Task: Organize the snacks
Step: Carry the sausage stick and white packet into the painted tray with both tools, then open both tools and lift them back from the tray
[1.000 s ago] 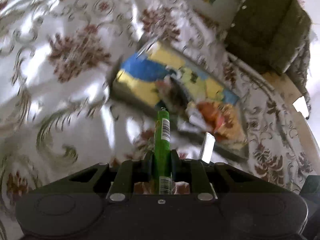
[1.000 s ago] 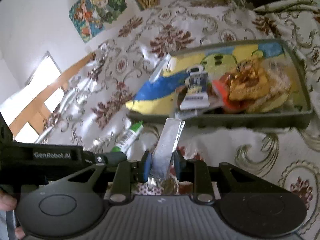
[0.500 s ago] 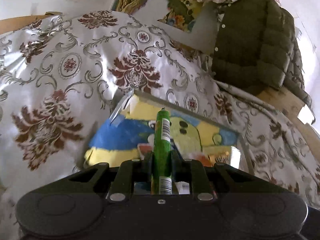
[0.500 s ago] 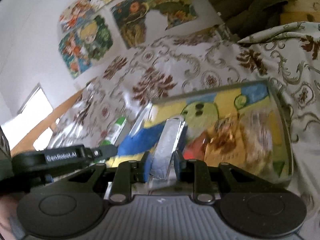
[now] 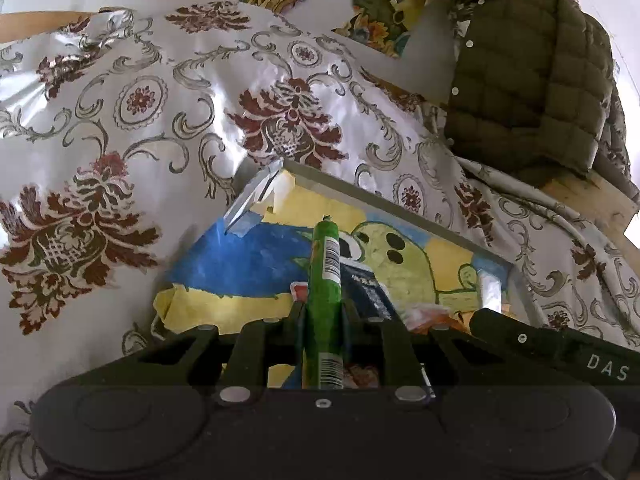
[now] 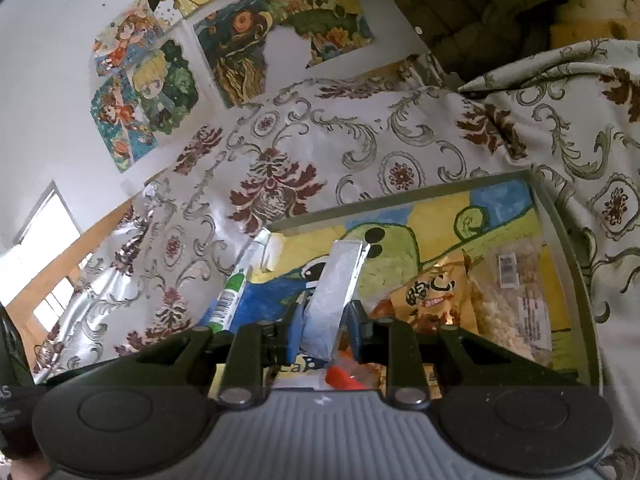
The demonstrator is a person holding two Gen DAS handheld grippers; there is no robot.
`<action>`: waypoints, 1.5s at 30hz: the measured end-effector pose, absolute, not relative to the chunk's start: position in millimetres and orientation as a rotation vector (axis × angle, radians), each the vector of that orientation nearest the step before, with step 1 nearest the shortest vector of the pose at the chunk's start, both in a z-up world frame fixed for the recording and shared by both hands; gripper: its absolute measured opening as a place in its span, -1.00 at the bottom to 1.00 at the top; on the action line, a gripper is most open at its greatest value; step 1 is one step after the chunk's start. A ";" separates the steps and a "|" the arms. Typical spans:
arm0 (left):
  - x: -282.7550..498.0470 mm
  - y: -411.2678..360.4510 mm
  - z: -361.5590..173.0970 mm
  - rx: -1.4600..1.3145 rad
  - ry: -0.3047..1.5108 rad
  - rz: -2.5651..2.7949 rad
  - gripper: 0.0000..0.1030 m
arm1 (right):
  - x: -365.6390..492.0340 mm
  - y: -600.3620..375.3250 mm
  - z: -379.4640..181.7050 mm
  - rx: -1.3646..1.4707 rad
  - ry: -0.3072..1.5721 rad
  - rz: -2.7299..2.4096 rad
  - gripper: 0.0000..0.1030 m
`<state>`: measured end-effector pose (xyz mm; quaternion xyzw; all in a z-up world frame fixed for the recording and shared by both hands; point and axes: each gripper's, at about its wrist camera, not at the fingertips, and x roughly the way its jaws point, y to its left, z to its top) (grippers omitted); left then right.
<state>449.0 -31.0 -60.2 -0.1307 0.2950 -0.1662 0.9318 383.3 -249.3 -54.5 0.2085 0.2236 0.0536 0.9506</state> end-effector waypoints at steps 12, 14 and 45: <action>455.7 -34.0 -77.5 -0.283 0.649 -0.334 -0.63 | 388.3 -245.5 -67.4 0.408 0.487 0.090 -0.53; 456.2 -34.6 -79.3 -0.281 0.657 -0.335 -0.63 | 388.0 -245.4 -67.4 0.407 0.486 0.090 -0.53; 341.1 -21.0 10.7 -0.227 0.420 -0.165 0.99 | 284.4 -264.1 9.8 0.353 0.320 0.025 0.77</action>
